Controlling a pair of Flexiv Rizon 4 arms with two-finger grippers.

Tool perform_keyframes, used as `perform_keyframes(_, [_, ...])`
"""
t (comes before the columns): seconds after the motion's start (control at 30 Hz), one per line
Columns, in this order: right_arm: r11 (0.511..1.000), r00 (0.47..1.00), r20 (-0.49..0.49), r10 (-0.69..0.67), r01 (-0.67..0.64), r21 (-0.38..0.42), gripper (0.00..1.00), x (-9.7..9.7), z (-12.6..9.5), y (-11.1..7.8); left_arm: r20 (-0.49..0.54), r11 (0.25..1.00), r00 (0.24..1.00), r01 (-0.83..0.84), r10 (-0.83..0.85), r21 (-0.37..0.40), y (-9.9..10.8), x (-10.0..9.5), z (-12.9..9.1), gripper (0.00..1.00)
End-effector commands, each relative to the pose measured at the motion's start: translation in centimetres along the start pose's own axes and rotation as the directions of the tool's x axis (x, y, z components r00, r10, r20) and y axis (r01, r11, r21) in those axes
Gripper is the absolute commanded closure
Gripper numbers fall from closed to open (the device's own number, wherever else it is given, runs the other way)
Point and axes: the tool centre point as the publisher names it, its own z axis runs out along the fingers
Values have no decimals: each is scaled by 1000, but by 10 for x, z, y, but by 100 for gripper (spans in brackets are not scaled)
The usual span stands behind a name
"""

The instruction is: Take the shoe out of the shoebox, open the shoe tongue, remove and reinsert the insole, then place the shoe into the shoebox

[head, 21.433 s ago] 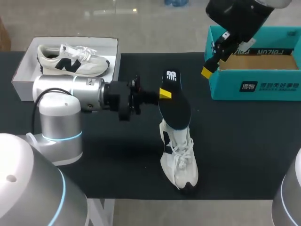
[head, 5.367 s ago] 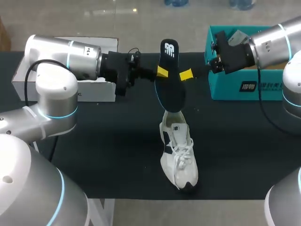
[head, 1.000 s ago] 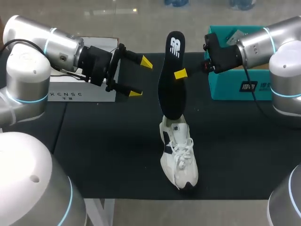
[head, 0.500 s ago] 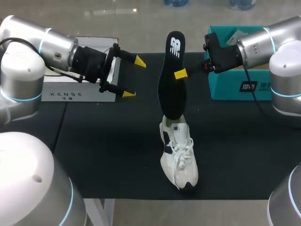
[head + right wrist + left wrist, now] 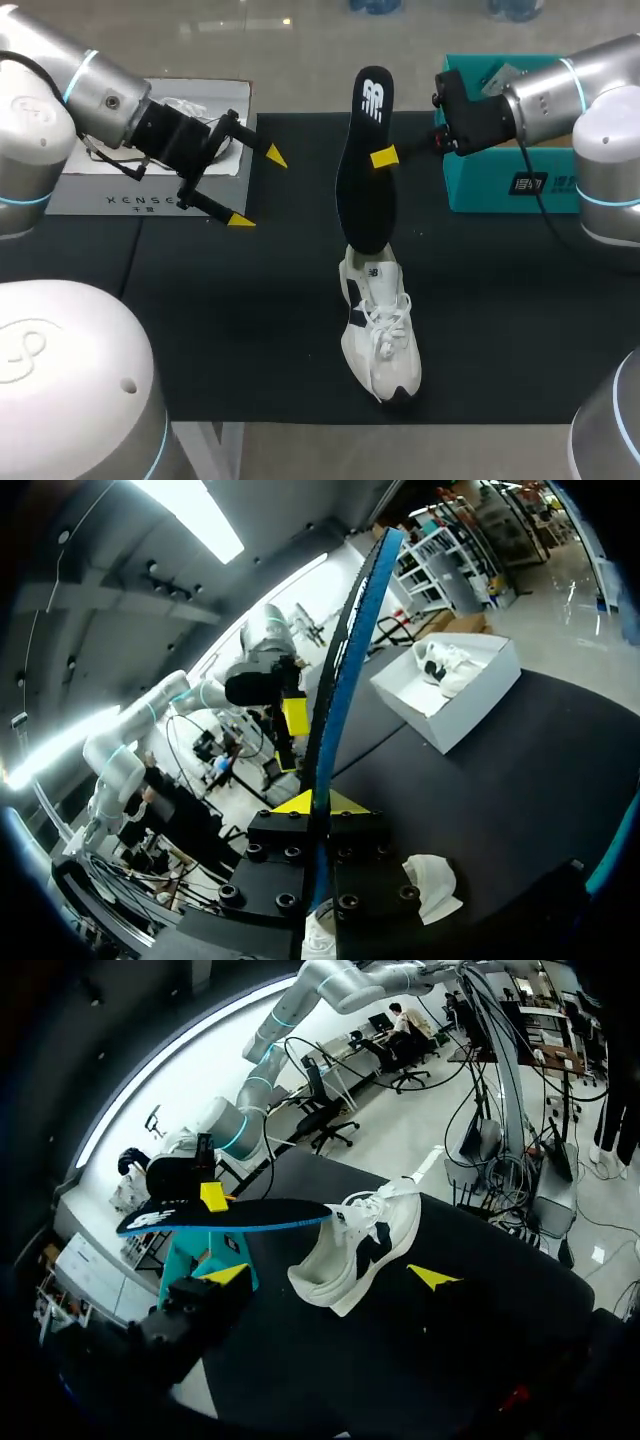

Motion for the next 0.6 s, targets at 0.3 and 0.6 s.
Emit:
perform_keyframes(0.3, [1000, 1000, 2, 0, 0, -1, 100, 0, 1, -1, -117, 887, 957, 196, -266, -419, 6, 11, -4, 0])
perform_keyframes(0.6, [1000, 1000, 2, 0, 0, -1, 100, 0, 1, -1, -119, 857, 946, 214, -302, -469, 1, 1, 4, 0])
